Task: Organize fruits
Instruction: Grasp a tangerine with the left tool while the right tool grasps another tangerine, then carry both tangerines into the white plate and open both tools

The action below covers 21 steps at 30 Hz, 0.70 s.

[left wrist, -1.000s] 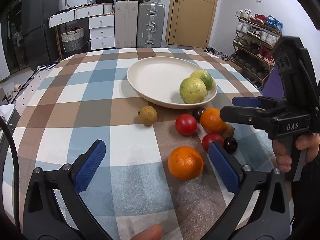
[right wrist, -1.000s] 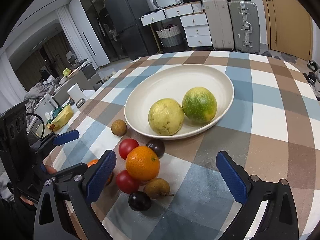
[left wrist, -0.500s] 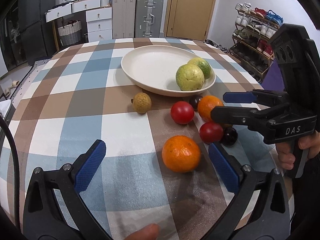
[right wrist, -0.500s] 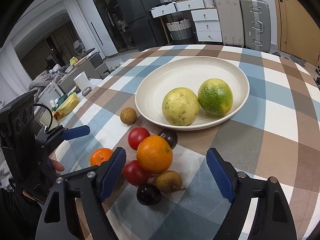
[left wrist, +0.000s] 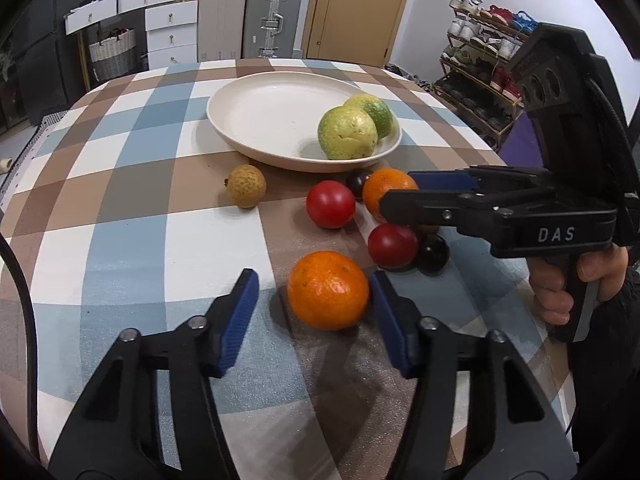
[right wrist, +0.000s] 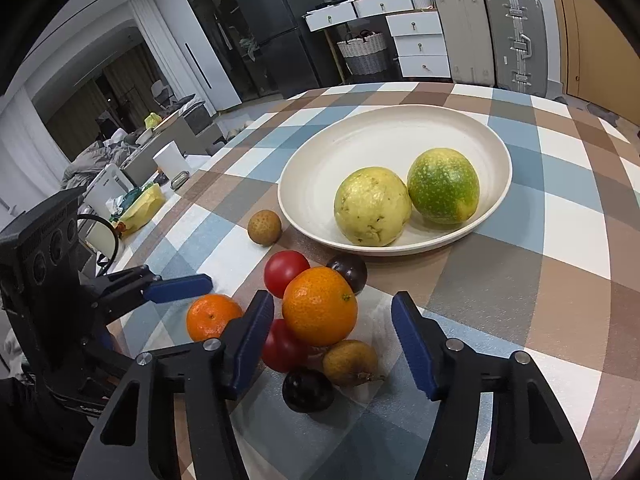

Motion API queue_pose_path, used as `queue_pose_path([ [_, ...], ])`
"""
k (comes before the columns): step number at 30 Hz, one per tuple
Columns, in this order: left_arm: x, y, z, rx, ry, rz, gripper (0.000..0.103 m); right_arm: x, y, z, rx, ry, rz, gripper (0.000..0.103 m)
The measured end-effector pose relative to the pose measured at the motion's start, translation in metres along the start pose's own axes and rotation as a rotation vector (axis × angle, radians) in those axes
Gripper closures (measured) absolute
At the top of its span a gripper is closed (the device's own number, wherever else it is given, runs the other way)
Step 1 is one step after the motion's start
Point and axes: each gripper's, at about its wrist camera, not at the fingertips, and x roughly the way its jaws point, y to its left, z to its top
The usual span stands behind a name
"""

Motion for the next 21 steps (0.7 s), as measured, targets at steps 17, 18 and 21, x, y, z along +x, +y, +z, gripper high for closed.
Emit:
queue_pose_path([
  [17,-0.013,0.015,0.013,-0.037,-0.070,-0.003,0.065,0.007,0.002,-0.001,0.010,0.010,0.031,0.063],
  [18,-0.014,0.016,0.015,-0.037,-0.076,0.000,0.065,0.006,0.002,-0.001,0.005,0.008,0.029,0.064],
  [21,-0.015,0.016,0.018,-0.037,-0.086,0.005,0.065,0.005,0.004,-0.002,-0.009,-0.003,0.023,0.064],
])
